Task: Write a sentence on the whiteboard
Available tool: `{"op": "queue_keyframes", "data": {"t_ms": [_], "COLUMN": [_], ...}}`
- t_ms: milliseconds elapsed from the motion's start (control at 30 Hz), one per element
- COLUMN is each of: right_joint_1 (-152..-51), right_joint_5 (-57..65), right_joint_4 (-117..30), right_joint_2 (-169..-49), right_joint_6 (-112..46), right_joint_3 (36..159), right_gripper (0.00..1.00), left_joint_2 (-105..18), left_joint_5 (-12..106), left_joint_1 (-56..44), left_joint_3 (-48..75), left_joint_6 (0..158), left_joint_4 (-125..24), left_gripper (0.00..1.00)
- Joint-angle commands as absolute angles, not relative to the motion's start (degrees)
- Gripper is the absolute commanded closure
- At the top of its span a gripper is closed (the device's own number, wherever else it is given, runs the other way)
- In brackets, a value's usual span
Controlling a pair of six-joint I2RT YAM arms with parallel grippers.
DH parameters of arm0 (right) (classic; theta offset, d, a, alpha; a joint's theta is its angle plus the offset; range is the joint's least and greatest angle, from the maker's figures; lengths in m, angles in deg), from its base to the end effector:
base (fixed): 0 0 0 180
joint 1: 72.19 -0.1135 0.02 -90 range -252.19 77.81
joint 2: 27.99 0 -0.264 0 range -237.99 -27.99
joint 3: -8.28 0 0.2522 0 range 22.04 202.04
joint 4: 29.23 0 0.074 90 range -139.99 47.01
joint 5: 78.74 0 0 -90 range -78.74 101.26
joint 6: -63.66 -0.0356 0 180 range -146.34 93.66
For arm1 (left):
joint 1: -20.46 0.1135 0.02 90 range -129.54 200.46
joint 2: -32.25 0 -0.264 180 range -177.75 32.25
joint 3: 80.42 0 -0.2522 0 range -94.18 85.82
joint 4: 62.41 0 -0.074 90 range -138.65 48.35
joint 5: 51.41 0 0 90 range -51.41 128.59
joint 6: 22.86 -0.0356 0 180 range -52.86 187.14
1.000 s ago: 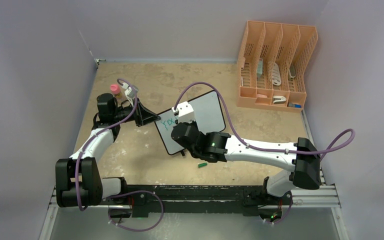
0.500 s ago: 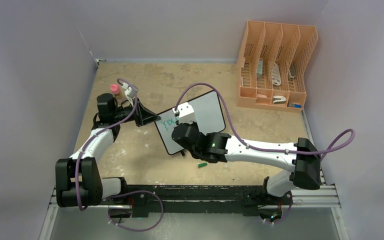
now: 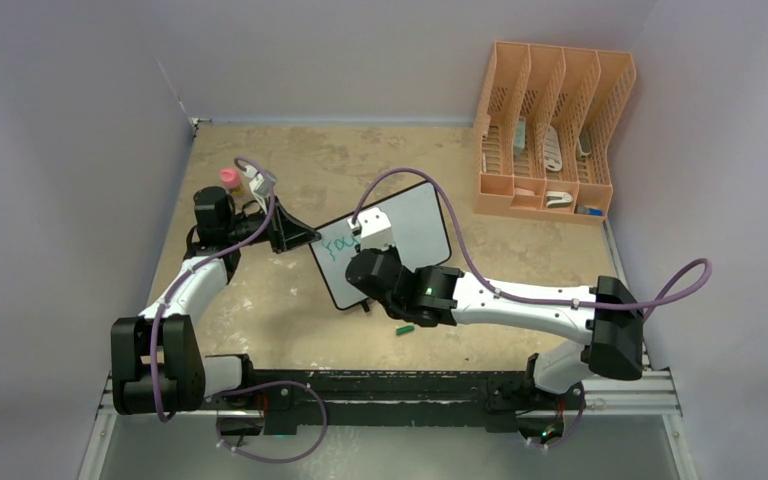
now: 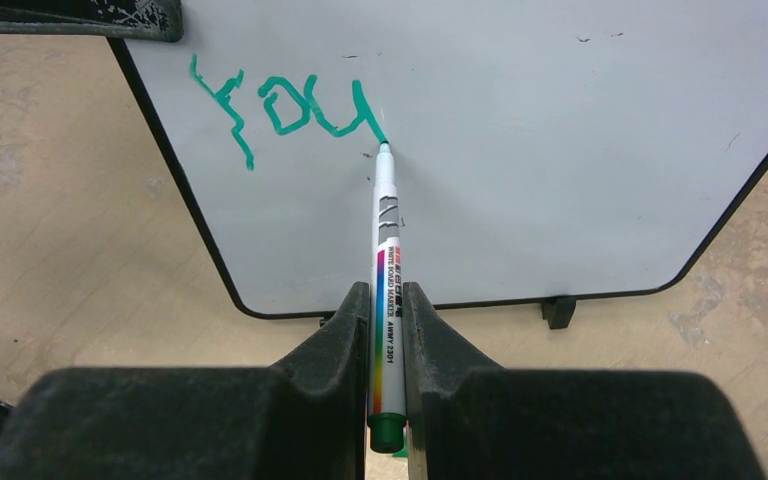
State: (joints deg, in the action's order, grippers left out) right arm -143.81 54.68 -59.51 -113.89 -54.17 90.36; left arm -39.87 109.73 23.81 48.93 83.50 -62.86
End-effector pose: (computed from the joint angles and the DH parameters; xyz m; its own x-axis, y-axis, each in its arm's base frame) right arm 0.1290 0.3106 0.3040 -0.3943 -0.1114 -0.9122 -0.3683 0.9286 0.0458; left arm 0.2550 -0.0188 0.2418 -0.5866 -0.1255 -0.8001 0.7271 0.3533 -0.5886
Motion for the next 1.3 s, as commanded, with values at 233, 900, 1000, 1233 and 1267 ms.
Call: {"op": "queue_keyframes", "data": {"t_ms": [233, 900, 1000, 1233, 1267], "right_joint_1": [-142.74, -140.49, -140.49, -140.49, -140.49], "right_joint_5": [54.81, 50.80, 50.79, 50.89, 50.89], "right_joint_4": [-55.91, -52.91, -53.75, -54.85, -54.86], "right_joint_2": [-108.45, -108.41, -108.49, -109.38, -109.59], "right_joint_6": [-51.47, -50.23, -50.89, -51.28, -51.21], "right_joint_3": [90.55, 91.43, 91.29, 91.69, 91.84], "right_gripper": [1.00, 1.00, 1.00, 1.00, 1.00], "left_joint_2": [-39.69, -39.49, -39.56, -39.65, -39.65], "left_joint_5": [112.24, 112.07, 111.98, 112.06, 112.07], "left_joint_1": [23.38, 23.38, 23.36, 23.36, 23.36], "left_joint_3": [47.41, 47.41, 47.32, 47.32, 47.32], "left_joint_6": [81.82, 81.62, 81.64, 81.65, 81.65], "left_joint_4": [-62.18, -61.92, -61.92, -61.92, -61.92], "left_gripper": [1.00, 1.00, 1.00, 1.00, 1.00]}}
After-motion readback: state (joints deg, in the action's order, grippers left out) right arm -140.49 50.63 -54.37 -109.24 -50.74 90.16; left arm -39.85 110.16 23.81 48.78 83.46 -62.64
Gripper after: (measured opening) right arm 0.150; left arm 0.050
